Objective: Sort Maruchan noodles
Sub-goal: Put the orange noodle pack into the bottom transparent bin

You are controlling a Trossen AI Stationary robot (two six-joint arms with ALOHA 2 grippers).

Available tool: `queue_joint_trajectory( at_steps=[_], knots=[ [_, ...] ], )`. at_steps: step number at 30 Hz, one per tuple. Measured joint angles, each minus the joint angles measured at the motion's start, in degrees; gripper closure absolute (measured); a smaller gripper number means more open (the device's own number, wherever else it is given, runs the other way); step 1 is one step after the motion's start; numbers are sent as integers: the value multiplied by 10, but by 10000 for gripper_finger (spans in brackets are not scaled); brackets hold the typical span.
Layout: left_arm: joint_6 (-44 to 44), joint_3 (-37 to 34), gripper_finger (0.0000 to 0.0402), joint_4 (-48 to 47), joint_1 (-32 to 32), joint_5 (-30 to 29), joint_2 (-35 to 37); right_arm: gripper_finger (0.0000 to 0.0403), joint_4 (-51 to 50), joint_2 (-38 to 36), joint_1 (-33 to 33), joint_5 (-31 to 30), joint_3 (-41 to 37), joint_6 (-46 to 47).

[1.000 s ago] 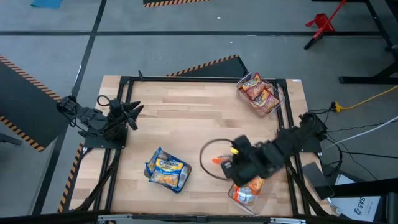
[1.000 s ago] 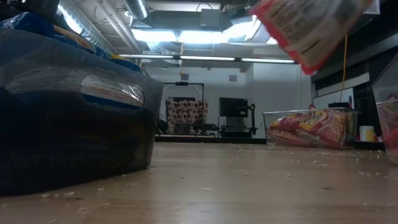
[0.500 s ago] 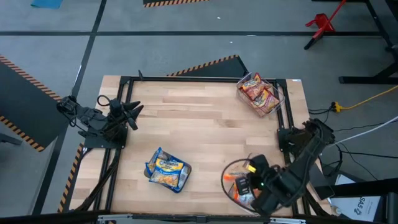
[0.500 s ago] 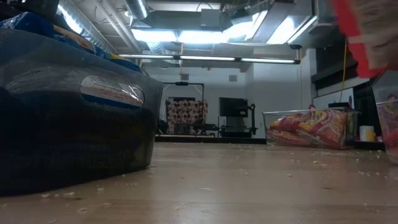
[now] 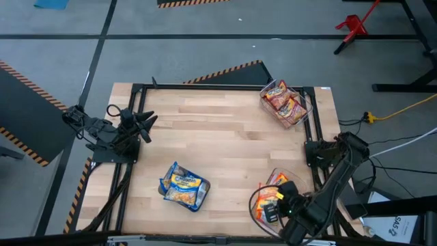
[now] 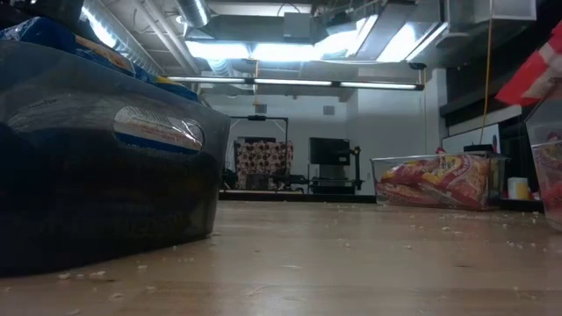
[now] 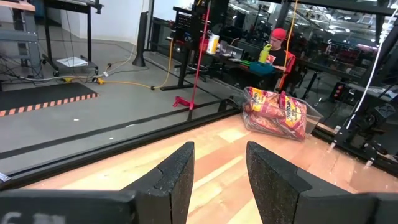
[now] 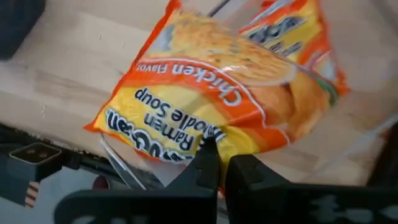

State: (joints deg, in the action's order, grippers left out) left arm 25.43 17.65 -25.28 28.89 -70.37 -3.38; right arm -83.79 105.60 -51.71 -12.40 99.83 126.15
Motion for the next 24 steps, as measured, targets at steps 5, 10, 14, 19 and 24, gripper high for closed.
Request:
queue_joint_trajectory(
  at_steps=[5,10,14,19,24],
  knots=[
    [0,0,262,0,0,0,0,403,64,0,-1,45,-39,-6],
    [0,0,262,0,0,0,0,403,130,0,-1,74,-63,-38],
    [0,0,262,0,0,0,0,402,163,0,-1,75,-63,-67],
    [0,0,262,0,0,0,0,402,177,2,-1,86,-63,-78],
    [0,0,262,0,0,0,0,393,170,8,0,110,-63,-96]
  ],
)
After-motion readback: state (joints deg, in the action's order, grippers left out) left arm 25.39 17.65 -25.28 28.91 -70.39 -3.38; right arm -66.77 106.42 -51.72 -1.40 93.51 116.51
